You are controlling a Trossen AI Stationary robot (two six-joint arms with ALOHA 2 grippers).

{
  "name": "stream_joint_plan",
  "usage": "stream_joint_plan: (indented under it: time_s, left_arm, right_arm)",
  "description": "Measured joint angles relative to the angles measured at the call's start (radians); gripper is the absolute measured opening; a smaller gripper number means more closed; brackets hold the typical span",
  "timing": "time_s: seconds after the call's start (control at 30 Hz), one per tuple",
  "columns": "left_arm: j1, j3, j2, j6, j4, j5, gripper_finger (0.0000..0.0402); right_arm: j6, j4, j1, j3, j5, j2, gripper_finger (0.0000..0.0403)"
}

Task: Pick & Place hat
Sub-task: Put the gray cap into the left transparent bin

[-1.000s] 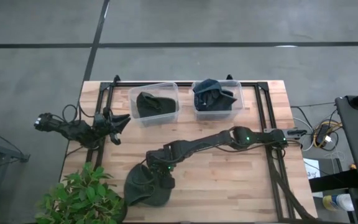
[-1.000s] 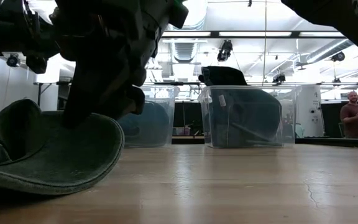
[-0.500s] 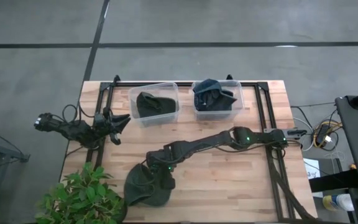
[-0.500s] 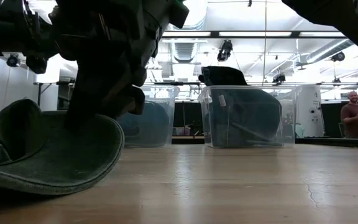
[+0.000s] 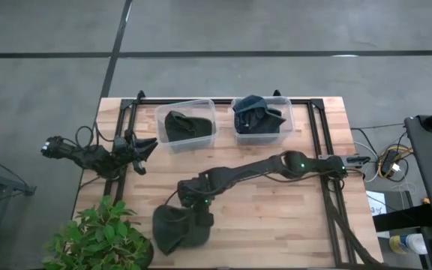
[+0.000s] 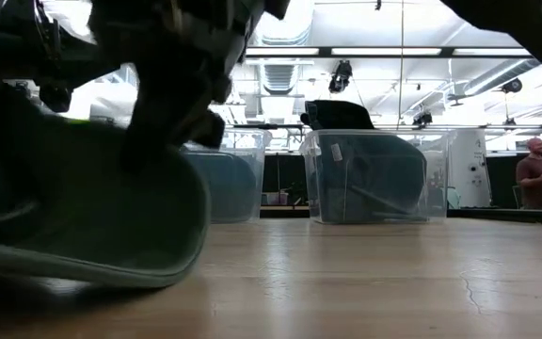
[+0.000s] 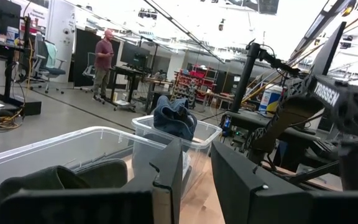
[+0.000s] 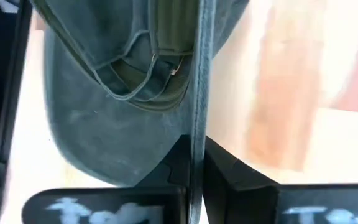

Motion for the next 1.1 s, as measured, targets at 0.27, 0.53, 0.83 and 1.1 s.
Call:
stream_joint_plan:
  time_s: [0.27,0.53,0.83,1.1]
  left_arm:
    - [0.0,0.0,0.0,-0.001,-0.003,0.001,0.008]
    - [0.0,0.0,0.0,-0.004,-0.009,0.006,0.008]
    - [0.001,0.0,0.0,-0.004,-0.007,0.005,0.008]
    - [0.001,0.0,0.0,-0.004,-0.008,0.007,0.008]
  right_arm:
    - [-0.023,-0.182,-0.005,0.031,0.21,-0.105,0.0013]
    - [-0.064,-0.223,-0.006,0.036,0.342,-0.229,0.0013]
    - [-0.171,-0.201,-0.014,0.038,0.75,-0.321,0.0013]
    - [-0.403,-0.09,-0.03,0.038,1.086,-0.347,0.0012]
